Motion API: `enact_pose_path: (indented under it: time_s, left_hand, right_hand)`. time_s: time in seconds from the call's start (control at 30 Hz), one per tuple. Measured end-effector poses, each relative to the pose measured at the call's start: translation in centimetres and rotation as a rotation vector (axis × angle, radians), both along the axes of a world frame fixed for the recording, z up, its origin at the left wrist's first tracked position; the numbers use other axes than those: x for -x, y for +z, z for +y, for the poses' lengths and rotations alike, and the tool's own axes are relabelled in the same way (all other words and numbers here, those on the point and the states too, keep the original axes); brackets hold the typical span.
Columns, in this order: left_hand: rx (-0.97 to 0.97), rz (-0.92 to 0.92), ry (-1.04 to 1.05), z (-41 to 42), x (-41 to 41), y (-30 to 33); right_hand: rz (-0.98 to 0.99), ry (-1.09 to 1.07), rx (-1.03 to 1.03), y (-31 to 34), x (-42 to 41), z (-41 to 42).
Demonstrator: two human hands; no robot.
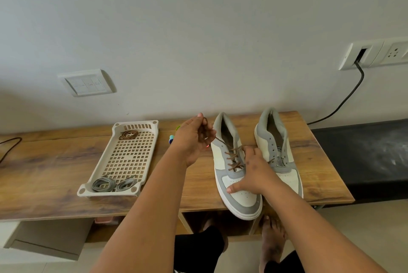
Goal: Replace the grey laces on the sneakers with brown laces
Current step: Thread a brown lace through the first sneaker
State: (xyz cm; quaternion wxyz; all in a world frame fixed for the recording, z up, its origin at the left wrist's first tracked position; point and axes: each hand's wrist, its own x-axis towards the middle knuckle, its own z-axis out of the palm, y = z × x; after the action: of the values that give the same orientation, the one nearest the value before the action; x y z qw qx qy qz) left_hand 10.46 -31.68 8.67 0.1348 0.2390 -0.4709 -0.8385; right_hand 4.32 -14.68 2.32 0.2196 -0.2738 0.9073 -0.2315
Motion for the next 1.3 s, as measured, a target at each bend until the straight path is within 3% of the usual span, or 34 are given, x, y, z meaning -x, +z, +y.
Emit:
enact_pose_path:
  time_s: [0.2,0.37,0.43,0.5,0.53,0.57,0.67,0.73,0.9,1.03,1.2,1.3]
  left_hand:
    - [-0.135,0.114,0.067,0.0,0.4,0.5]
    - [-0.138,0.141,0.14,-0.3,0.1,0.9]
    - [0.179,-0.017,0.159,-0.3,-0.2,1.2]
    - [0.836,-0.289,0.064,-0.2,-0.7,1.5]
    - [1.058,-0.36,-0.03,-0.1,-0.8,1.5]
    - [1.152,-0.384,-0.133,0.2,-0.9,1.6]
    - [1.148,-0.359,-0.331,1.4,-1.0,1.6]
    - [1.194,-0.354,-0.351,2.0,-0.9,1.7]
    - [1.129,-0.34,-0.285,2.4,-0.9,1.6]
    - [1.129,-0.368,-0.308,2.0,-1.1,1.1]
    - [1.075,-0.329,-0.357,2.4,-1.4,1.2]
    - [1.091,-0.34,-0.356,2.4,-1.2,1.2]
  right_hand:
    - [-0.006,-0.011,-0.098,0.0,-0.4,-0.5]
    - [-0.01,-0.051,-0.131,-0.2,-0.8,-0.8]
    - [-0.027,-0.083,-0.156,0.2,-0.8,-0.5]
    - [-0.038,-0.12,-0.146,0.7,-0.7,-0.1]
    - [-0.016,-0.136,-0.095,1.0,-0.5,-0.1]
    - [0.035,-0.141,-0.006,1.5,-0.3,-0.1]
    - [0.252,-0.045,0.366,3.3,0.2,-0.6]
    - [0.296,0.022,0.49,3.8,0.3,-1.1]
    - [0.086,0.035,0.537,1.7,-0.4,-1.3]
    - [-0.02,-0.092,0.618,1.9,0.1,-1.1]
    - [-0.281,-0.023,0.761,2.2,0.2,-0.9]
    - [-0.24,-0.136,0.757,2.3,0.1,-1.3]
